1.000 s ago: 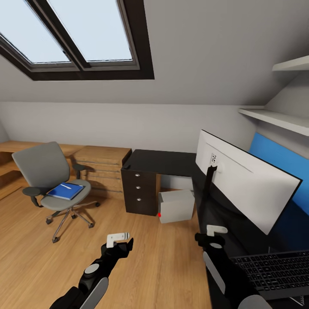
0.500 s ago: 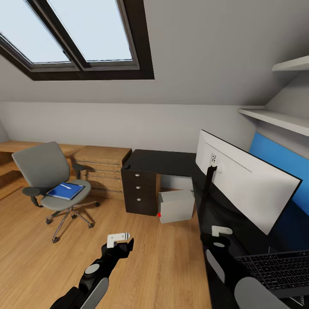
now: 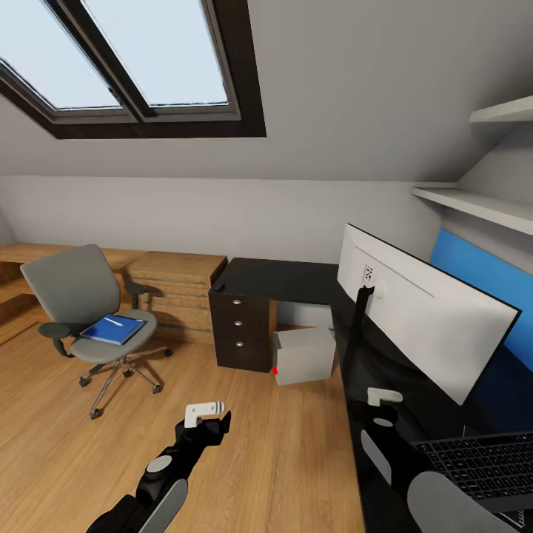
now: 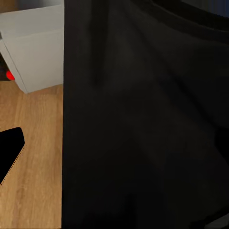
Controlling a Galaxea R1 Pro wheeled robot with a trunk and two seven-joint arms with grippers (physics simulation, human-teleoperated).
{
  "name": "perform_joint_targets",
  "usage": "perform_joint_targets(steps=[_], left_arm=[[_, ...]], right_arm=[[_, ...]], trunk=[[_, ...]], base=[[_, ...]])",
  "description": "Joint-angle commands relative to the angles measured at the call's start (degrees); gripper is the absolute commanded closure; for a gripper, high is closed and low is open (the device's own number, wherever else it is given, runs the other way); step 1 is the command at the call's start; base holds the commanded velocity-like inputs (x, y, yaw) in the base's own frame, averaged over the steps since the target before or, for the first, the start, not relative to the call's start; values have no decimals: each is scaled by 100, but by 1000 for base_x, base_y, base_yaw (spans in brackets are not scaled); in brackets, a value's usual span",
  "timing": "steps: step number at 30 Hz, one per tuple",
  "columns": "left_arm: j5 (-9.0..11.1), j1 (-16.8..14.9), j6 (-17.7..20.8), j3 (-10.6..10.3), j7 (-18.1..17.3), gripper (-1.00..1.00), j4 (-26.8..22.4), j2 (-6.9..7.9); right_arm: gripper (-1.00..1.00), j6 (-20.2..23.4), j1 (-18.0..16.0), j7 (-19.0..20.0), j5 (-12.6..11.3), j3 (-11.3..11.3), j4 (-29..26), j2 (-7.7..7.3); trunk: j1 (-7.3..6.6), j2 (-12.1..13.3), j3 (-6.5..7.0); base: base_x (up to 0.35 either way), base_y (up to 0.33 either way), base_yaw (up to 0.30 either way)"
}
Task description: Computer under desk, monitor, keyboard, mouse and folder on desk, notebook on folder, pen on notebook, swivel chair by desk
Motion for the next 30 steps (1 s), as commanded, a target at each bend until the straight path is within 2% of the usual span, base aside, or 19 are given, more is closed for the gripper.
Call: perform_joint_targets(steps=[1,10,13,17,30], left_arm=[[42,-7,10,-18,51,-100,-10,7],[41,-7,-6,-17,51,-100,-10,10],[40,-7,-10,-18,52,-100,-10,10],[40,-7,-11,-20,52,-100,-10,10],[42,-7,-12,-52,52,-100,-10,8]], right_arm=[[-100,24,-4,-43,-45,51,-31,-4],[-100,60,-6,-35,-78,68,-131,13],[-100,335,-6,-33,-134,68,-129,16],[-100,426,-6,-31,-211,63,-132,16],[-100,462,-6,-30,-267,61,-134,16]], trunk=[[2,-8,-10],[2,-8,-10],[2,-8,-10],[2,-8,-10],[2,-8,-10]], base=[[0,0,0],[0,0,0],[0,0,0],[0,0,0],[0,-9,0]])
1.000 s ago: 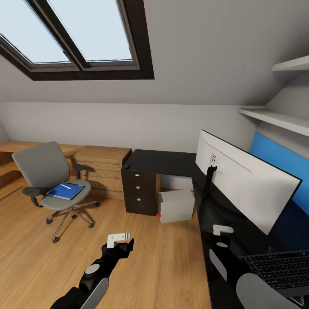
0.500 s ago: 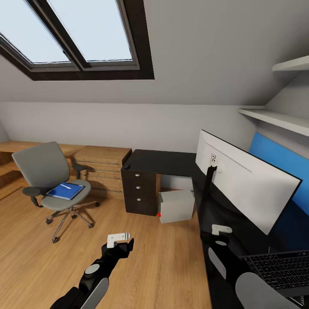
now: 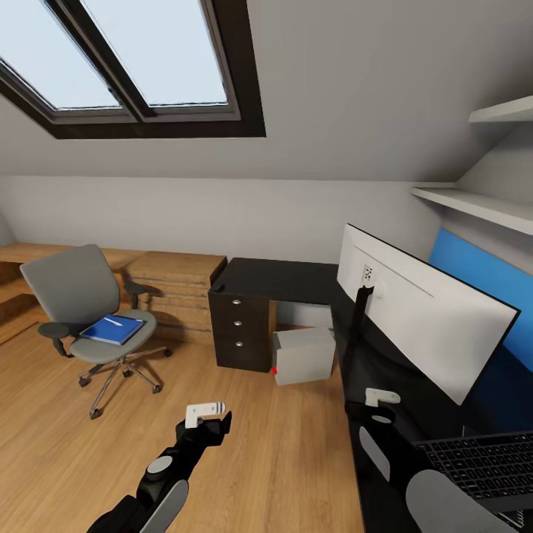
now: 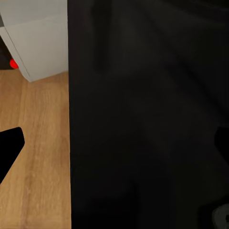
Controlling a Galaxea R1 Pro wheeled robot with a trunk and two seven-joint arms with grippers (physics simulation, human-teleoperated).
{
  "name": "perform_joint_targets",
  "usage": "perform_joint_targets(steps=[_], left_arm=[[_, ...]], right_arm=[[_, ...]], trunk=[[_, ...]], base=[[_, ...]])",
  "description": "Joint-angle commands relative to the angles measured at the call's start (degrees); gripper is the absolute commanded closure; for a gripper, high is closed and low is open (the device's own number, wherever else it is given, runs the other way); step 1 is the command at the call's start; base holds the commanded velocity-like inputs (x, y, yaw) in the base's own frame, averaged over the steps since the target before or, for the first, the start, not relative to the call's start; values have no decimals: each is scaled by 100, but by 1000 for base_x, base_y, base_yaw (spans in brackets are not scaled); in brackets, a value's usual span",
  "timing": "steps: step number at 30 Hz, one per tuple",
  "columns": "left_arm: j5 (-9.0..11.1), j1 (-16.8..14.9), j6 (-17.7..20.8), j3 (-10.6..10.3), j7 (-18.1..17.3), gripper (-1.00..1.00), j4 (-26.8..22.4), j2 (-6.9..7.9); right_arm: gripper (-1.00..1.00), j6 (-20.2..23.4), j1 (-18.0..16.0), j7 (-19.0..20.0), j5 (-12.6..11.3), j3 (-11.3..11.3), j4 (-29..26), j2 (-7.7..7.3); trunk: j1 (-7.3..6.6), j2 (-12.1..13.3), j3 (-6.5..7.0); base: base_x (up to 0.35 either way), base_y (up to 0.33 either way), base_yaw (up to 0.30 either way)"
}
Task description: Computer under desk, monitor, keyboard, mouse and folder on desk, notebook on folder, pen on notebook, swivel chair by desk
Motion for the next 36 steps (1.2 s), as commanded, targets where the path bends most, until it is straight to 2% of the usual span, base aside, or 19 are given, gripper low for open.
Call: perform_joint_targets(steps=[1,9,10,15,21,29,32,33,36], left_arm=[[41,-7,12,-18,51,-100,-11,7],[39,-7,9,-18,51,-100,-11,8],[39,-7,12,-18,51,-100,-16,8],[44,-7,16,-14,49,-100,-24,8],[53,-7,22,-11,44,-100,-76,8],[173,-7,27,-10,50,-100,-380,29],[234,-7,24,-10,56,-100,-411,32],[263,-7,22,-10,58,-100,-426,33],[270,-7,26,-10,59,-100,-429,34]], right_arm=[[-100,33,-3,-46,-26,48,-15,-8],[-100,53,-3,-54,-29,52,-6,-8],[-100,188,-3,-43,-31,43,4,-16],[-100,300,-3,-33,-32,-16,19,-28],[-100,315,-3,-28,-32,-121,31,-39],[-100,323,-3,-21,-53,-172,42,-46],[-100,326,-3,-8,-175,-226,51,-77],[-100,327,-3,110,-465,-278,59,-145],[-100,327,-3,215,-614,-290,60,-192]], trunk=[[2,-8,-10],[2,-8,-10],[2,-8,-10],[2,-8,-10],[2,-8,-10],[2,-8,-10],[2,-8,-10],[24,-49,-28],[90,-169,-82]], base=[[0,-222,0],[0,-228,0],[0,-121,0],[0,-190,0],[0,-62,0],[0,-9,0],[0,-2,0],[0,0,0],[0,0,0]])
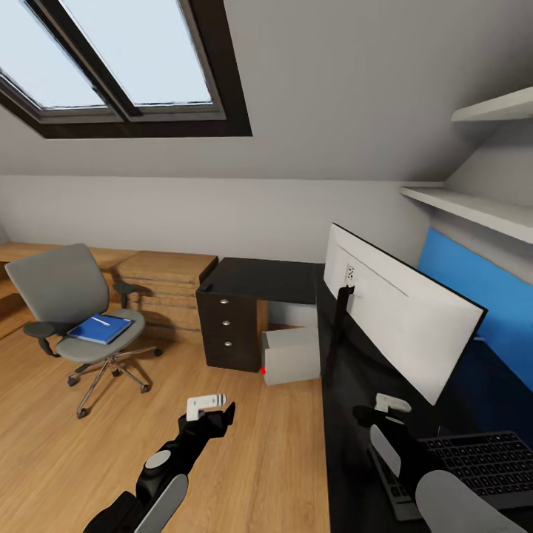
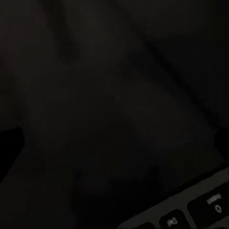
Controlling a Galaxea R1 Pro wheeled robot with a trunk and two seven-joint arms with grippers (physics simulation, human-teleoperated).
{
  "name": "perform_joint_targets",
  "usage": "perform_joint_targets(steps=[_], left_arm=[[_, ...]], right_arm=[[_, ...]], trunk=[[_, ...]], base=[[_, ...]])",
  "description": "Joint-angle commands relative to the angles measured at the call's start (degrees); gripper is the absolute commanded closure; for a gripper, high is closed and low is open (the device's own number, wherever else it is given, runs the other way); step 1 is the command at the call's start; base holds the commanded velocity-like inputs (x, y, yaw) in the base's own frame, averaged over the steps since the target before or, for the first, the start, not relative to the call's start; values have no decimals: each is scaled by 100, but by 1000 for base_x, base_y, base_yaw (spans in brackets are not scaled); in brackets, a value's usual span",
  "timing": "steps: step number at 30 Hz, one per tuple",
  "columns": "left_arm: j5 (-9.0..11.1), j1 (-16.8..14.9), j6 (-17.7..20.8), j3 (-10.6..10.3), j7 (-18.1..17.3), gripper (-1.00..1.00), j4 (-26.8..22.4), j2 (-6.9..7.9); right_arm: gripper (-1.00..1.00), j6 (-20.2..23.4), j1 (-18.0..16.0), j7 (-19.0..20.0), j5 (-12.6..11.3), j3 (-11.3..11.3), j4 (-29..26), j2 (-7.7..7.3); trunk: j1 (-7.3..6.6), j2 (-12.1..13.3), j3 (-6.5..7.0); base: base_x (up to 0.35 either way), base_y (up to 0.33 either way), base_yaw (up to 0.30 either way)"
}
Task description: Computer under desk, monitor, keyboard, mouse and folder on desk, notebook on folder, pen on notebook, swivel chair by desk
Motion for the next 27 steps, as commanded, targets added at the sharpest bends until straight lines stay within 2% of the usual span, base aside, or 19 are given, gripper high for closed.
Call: perform_joint_targets(steps=[1,9,14,18,27], left_arm=[[44,-7,12,-16,50,-100,-12,6],[55,-7,9,-16,50,-100,-14,4],[51,-7,6,-16,57,-100,-14,-1],[49,-7,5,-16,59,-100,-14,-2],[49,-7,5,-18,59,-100,-14,-2]], right_arm=[[-100,34,-3,16,-108,44,-12,-37],[-100,34,-3,154,-239,27,-19,-110],[-100,34,-3,226,-251,-26,-20,-126],[-100,42,-3,538,-254,-79,-20,-137],[-100,88,-3,654,-255,-89,-20,-147]], trunk=[[24,-50,-28],[200,-371,-172],[310,-571,-261],[398,-732,-333],[595,-1093,-495]], base=[[0,0,0],[0,0,0],[0,0,0],[0,0,0],[0,0,0]])
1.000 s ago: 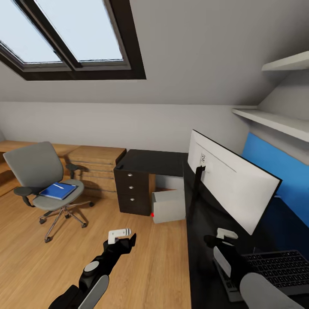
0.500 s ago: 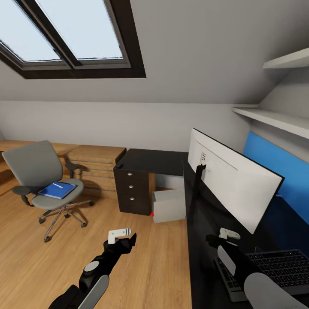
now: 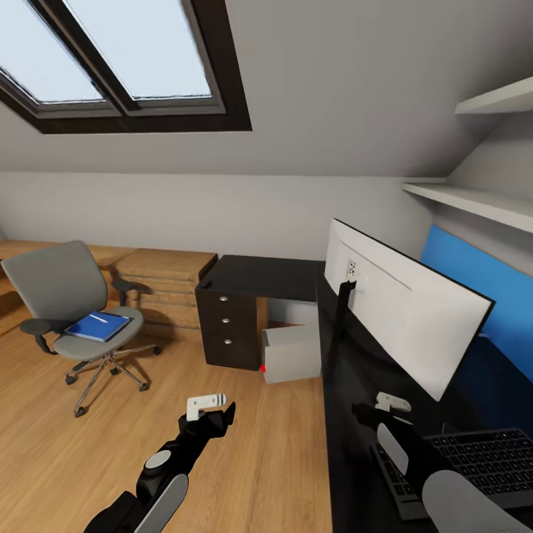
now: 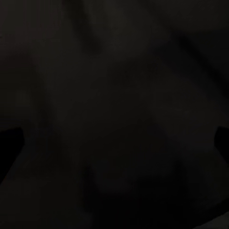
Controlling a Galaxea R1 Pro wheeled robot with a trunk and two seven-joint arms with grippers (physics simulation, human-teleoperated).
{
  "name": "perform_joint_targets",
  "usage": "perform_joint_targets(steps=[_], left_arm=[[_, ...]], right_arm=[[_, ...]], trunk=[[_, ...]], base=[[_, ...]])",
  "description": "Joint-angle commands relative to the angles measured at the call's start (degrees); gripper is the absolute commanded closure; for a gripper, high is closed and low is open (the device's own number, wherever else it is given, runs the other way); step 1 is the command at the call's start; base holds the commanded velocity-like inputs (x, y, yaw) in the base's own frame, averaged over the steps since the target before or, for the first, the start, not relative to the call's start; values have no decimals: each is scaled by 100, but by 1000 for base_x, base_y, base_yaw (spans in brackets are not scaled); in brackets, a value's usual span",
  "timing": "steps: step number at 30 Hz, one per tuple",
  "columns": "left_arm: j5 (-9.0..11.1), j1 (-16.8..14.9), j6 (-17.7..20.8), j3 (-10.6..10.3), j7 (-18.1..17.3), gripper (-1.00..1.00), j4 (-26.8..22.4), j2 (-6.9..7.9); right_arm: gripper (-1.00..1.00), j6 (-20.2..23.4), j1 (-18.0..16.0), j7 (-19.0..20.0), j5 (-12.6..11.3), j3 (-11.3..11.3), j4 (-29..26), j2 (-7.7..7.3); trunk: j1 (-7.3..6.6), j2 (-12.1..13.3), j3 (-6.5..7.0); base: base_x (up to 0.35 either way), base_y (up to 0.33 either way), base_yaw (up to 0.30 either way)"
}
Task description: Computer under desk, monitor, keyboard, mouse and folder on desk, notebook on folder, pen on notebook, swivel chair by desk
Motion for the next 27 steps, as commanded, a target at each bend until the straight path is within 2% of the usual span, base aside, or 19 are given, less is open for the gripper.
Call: perform_joint_targets(steps=[1,9,16,20,27], left_arm=[[42,-7,10,-16,50,-100,-10,6],[38,-7,10,-16,50,-100,-10,6],[36,-7,10,-16,50,-100,-10,6],[40,-7,15,-15,50,-100,-10,6],[41,-7,18,-15,50,-100,-10,6]], right_arm=[[-100,48,-3,-45,-45,45,-14,-10],[-100,144,-3,3,-45,-65,-14,-17],[-100,205,-3,36,-45,-105,-14,-18],[-100,381,-3,46,-53,-114,-14,-18],[-100,476,-3,47,-295,-117,-20,-20]], trunk=[[24,-48,-27],[199,-369,-170],[199,-369,-170],[199,-369,-170],[199,-369,-170]], base=[[0,0,0],[0,0,0],[0,0,0],[0,0,0],[0,0,0]])
